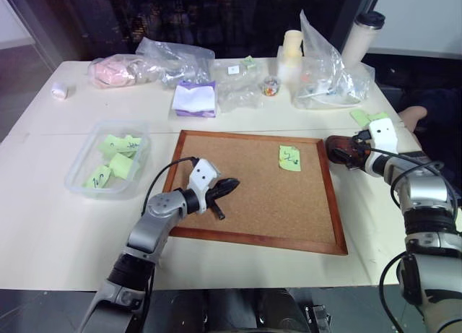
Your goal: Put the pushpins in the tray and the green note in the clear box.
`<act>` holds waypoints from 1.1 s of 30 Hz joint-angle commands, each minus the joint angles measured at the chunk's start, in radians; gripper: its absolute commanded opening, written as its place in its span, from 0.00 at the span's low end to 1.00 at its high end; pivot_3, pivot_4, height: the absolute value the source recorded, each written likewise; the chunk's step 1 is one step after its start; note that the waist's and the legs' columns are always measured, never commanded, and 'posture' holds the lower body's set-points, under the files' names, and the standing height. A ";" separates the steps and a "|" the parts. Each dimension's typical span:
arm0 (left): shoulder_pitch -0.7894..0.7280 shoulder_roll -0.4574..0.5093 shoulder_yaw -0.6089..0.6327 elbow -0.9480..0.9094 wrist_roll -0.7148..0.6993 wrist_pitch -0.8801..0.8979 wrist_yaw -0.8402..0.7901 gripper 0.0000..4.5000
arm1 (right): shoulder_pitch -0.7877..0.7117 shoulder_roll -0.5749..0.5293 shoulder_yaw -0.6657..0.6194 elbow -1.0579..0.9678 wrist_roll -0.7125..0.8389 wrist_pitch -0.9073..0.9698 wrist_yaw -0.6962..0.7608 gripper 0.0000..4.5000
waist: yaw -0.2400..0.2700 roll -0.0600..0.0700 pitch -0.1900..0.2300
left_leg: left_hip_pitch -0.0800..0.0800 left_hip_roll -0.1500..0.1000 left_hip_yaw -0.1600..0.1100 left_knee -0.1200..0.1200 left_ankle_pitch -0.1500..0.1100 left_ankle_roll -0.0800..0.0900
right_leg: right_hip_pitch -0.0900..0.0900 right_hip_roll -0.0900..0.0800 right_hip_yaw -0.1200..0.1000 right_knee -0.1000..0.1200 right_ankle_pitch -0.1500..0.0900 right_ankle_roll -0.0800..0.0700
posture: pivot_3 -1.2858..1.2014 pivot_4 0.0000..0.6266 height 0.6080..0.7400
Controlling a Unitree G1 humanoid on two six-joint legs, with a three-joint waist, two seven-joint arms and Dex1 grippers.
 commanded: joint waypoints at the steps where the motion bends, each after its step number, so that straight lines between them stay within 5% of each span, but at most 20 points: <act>1: 0.031 0.002 -0.018 0.025 0.012 0.027 0.000 0.00 | -0.032 -0.023 -0.023 -0.078 0.021 0.009 0.017 0.99 | 0.000 0.000 0.000 | 0.000 0.000 0.000 0.000 0.000 0.000 | 0.000 0.000 0.000 0.000 0.000 0.000 | 0.52 0.24 1.00; 18: 0.024 0.008 -0.011 0.032 0.011 0.025 -0.003 0.00 | 0.199 -0.010 0.037 -0.710 0.212 0.277 0.197 0.99 | 0.002 0.000 0.000 | 0.000 0.000 -0.002 0.000 0.000 0.000 | 0.000 0.000 0.000 0.000 0.000 0.000 | 0.52 0.24 1.00; 21: 0.024 0.008 -0.011 0.032 0.011 0.025 -0.004 0.00 | 0.216 -0.001 0.067 -0.730 0.204 0.276 0.193 0.79 | 0.003 0.000 0.000 | 0.000 0.000 -0.002 0.000 0.000 0.000 | 0.000 0.000 0.000 0.000 0.000 0.000 | 0.52 0.24 1.00; 24: 0.023 0.007 -0.011 0.032 0.011 0.028 -0.004 0.00 | 0.212 0.004 0.107 -0.709 0.176 0.251 0.185 0.48 | 0.002 0.000 0.000 | 0.000 0.000 -0.002 0.000 0.000 0.000 | 0.000 0.000 0.000 0.000 0.000 0.000 | 0.52 0.24 1.00; 33: 0.031 0.010 -0.010 0.023 0.011 0.031 -0.001 0.00 | 0.186 0.038 0.159 -0.623 0.142 0.196 0.174 0.48 | 0.003 0.000 0.000 | 0.000 0.000 -0.002 0.000 0.000 0.000 | 0.000 0.000 -0.001 -0.001 0.000 0.000 | 0.52 0.24 1.00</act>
